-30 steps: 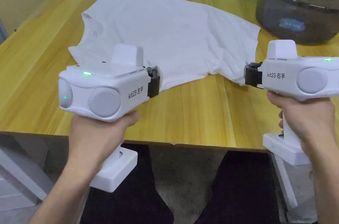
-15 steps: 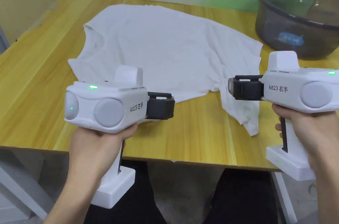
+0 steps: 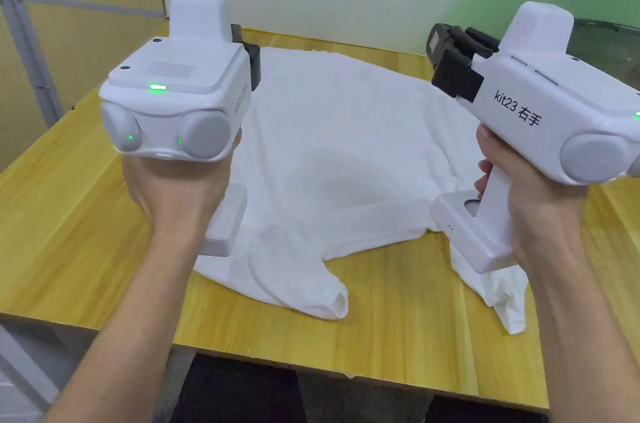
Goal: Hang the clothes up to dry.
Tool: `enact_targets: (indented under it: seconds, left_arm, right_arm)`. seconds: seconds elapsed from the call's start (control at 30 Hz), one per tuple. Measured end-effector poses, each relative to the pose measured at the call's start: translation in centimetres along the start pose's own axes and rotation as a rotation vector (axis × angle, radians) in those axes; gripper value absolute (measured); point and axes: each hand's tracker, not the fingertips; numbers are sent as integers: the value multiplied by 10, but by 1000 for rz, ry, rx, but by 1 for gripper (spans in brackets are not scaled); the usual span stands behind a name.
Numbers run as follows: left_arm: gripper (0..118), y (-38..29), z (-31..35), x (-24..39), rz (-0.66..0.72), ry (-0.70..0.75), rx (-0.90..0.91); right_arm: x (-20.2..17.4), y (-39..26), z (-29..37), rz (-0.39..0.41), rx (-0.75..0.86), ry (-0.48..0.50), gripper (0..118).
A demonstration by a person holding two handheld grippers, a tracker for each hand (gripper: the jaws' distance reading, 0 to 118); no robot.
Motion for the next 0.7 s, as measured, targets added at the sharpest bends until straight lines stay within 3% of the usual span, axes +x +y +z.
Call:
enact_targets:
  seconds: [0.1, 0.13, 0.23, 0.3, 0.37, 0.4, 0.43, 0.47, 0.5, 0.6, 0.63, 0.7]
  left_arm:
    - [0, -5, -6, -8, 34, 0, -8]
    - [0, -7, -8, -13, 38, 28, -9]
    - [0, -14, -11, -17, 50, 13, -39]
    - [0, -15, -9, -25, 41, -2, -55]
    - [0, -21, -7, -23, 12, 0, -53]
    - [0, -23, -5, -24, 8, -21, -57]
    - [0, -26, -4, -23, 17, -40, -67]
    - [0, -29, -3, -22, 14, -60, -69]
    - [0, -31, -1, -20, 8, -64, -69]
    - [0, -38, 2, -15, -27, -68, -60]
    - [0, -39, 5, -14, -32, -70, -61]
    - [0, -42, 6, -12, -12, -81, -63]
  right_arm:
    - [-7, 5, -21, -13, -63, 129, 7]
    - [-9, 5, -27, -19, -59, 108, 6]
    - [-2, 4, -45, 62, -210, 157, 6]
    - [3, 1, -57, 112, -363, 303, 6]
    - [2, -6, -68, 247, -607, 515, 8]
    - [-2, -14, -71, 349, -689, 631, 30]
    - [-6, -26, -71, 435, -793, 704, 64]
    - [-12, -35, -70, 536, -856, 716, 99]
    - [-17, -45, -68, 665, -886, 789, 118]
    - [-30, -68, -68, 848, -1101, 895, 114]
    - [-31, -73, -74, 803, -1128, 880, 114]
    - [-26, -79, -82, 788, -1092, 865, 114]
